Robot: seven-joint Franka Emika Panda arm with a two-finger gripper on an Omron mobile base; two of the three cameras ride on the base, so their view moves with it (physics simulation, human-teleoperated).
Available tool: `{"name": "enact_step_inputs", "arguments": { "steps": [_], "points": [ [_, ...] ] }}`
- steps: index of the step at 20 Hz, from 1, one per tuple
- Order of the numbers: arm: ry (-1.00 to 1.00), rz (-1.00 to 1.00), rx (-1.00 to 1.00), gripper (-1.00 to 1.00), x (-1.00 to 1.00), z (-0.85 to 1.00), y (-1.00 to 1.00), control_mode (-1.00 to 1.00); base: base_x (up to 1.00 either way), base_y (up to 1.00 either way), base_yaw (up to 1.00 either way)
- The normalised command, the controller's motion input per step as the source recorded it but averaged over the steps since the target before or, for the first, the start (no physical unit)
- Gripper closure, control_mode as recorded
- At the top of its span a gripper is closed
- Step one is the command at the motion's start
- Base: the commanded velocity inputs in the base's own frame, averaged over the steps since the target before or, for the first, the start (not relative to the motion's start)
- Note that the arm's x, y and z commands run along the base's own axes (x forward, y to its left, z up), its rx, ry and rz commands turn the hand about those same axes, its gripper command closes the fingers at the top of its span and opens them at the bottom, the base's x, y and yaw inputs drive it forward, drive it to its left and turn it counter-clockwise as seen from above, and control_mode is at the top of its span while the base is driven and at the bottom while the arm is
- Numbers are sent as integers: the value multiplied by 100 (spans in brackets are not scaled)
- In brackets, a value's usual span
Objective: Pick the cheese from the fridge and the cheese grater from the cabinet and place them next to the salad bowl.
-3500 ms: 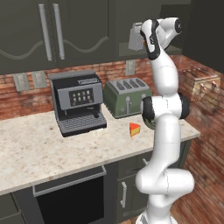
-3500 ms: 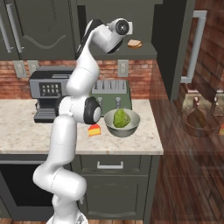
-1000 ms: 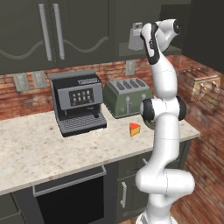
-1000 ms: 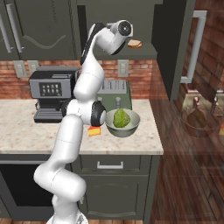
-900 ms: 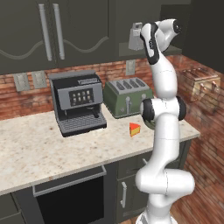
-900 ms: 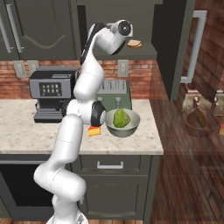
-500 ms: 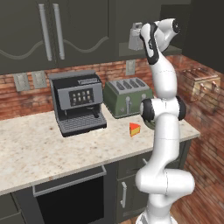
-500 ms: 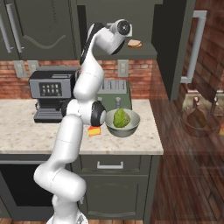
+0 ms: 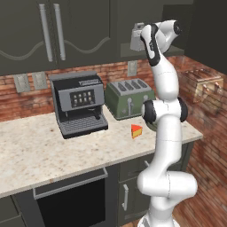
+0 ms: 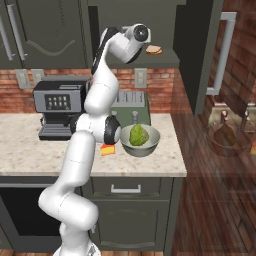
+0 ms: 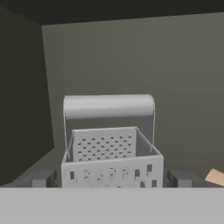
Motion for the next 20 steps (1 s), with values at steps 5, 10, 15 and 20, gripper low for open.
{"name": "enact_step_inputs", "arguments": {
  "steps": [5, 10, 15, 20],
  "points": [
    [0, 0, 0, -100, 0, 0, 0, -100, 0, 0, 0],
    [0, 0, 0, -100, 1, 0, 0, -100, 0, 0, 0],
    [0, 0, 0, -100, 5, 0, 0, -100, 0, 0, 0],
    [0, 0, 0, -100, 2, 0, 0, -100, 0, 0, 0]
  ]
}}
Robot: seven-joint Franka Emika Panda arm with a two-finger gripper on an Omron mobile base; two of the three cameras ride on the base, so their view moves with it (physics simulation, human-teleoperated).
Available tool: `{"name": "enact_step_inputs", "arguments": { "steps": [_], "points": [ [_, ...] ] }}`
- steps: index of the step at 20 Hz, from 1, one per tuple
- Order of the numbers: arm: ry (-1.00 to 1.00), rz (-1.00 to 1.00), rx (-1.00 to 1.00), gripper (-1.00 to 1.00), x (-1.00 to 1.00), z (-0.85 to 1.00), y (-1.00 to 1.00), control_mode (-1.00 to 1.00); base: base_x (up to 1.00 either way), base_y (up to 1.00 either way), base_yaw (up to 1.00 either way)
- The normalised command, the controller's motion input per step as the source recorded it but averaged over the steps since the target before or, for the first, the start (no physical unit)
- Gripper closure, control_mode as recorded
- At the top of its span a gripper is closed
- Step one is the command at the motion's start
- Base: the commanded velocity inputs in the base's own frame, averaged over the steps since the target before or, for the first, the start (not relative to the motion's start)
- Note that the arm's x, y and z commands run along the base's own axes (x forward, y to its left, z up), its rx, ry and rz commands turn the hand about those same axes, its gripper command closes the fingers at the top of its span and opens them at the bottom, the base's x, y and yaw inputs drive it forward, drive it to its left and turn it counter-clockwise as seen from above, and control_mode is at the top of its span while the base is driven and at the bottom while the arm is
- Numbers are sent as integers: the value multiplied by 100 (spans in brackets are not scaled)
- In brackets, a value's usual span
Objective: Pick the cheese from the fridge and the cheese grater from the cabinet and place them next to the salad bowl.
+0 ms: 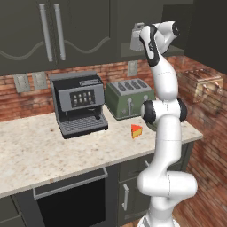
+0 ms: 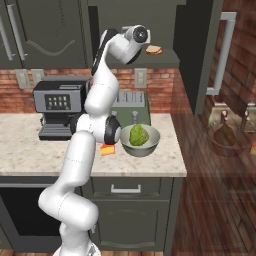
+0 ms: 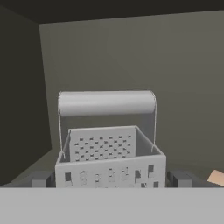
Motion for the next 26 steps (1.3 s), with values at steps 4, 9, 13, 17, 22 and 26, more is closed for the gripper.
{"name": "enact_step_inputs", "arguments": {
  "steps": [4, 9, 13, 17, 22, 26],
  "points": [
    [0, 0, 0, -100, 0, 0, 0, -100, 0, 0, 0],
    [0, 0, 0, 100, 0, 0, 0, -100, 0, 0, 0],
    [0, 0, 0, 100, 0, 0, 0, -100, 0, 0, 0],
    [0, 0, 0, 100, 0, 0, 0, -100, 0, 0, 0],
    [0, 0, 0, 100, 0, 0, 0, -100, 0, 0, 0],
    [0, 0, 0, 100, 0, 0, 0, -100, 0, 0, 0]
  ]
}}
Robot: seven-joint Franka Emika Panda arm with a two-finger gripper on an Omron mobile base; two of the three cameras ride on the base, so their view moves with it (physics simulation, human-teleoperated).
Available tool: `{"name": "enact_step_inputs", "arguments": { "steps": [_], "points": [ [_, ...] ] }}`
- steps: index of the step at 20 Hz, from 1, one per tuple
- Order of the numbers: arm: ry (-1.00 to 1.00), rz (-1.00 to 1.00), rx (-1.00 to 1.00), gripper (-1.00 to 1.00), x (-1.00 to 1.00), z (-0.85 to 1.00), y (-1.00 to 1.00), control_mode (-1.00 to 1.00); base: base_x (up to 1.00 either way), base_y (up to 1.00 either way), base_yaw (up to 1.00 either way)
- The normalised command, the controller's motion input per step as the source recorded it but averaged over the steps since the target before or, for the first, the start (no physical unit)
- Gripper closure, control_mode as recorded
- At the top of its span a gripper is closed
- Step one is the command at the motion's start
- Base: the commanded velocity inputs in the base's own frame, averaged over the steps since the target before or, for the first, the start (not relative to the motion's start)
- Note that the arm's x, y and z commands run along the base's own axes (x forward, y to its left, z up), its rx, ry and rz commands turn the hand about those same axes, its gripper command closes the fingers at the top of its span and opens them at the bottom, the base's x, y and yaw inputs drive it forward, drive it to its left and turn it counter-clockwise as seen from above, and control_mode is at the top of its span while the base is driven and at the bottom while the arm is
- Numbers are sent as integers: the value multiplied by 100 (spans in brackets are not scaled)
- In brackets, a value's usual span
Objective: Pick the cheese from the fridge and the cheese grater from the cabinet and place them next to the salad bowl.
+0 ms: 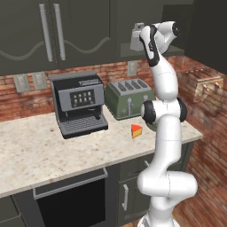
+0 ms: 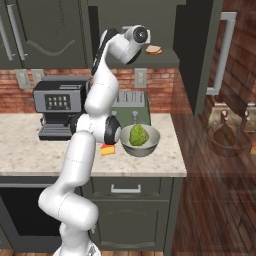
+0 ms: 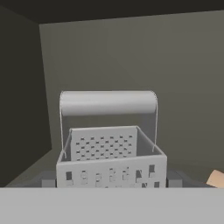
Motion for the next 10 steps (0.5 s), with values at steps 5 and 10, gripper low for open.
{"name": "enact_step_inputs", "arguments": {
  "steps": [5, 10],
  "points": [
    [0, 0, 0, 100, 0, 0, 0, -100, 0, 0, 0],
    [0, 0, 0, 100, 0, 0, 0, -100, 0, 0, 0]
  ]
}}
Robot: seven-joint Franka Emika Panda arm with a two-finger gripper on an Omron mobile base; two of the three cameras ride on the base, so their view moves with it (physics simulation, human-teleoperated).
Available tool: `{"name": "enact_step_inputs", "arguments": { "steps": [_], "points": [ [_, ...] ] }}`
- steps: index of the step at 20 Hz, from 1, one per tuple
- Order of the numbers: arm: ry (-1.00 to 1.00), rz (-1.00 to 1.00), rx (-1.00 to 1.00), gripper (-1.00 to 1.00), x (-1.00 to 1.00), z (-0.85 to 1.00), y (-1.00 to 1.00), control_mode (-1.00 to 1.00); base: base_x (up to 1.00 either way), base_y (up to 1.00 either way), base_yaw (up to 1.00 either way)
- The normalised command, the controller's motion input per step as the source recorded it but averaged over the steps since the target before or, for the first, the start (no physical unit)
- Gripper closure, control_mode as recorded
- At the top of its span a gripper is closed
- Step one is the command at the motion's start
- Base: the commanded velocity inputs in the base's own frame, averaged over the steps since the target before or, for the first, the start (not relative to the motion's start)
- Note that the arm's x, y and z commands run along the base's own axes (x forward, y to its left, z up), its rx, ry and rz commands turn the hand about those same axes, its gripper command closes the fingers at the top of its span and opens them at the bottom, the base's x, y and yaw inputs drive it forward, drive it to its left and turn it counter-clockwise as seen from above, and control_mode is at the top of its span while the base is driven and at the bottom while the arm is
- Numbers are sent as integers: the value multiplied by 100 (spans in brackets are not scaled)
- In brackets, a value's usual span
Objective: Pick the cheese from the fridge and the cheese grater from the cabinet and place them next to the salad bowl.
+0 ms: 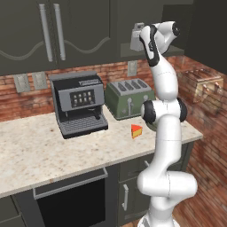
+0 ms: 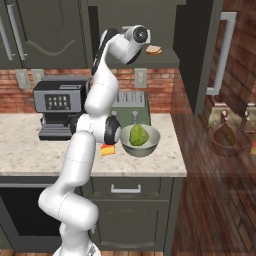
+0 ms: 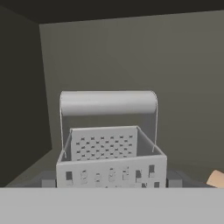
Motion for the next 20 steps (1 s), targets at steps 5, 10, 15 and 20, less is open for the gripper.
{"name": "enact_step_inputs", "arguments": {
  "steps": [5, 10, 15, 20],
  "points": [
    [0, 0, 0, 100, 0, 0, 0, -100, 0, 0, 0],
    [0, 0, 0, 100, -1, 1, 0, -100, 0, 0, 0],
    [0, 0, 0, 100, -4, 3, 0, -100, 0, 0, 0],
    [0, 0, 0, 100, -6, 6, 0, -100, 0, 0, 0]
  ]
}}
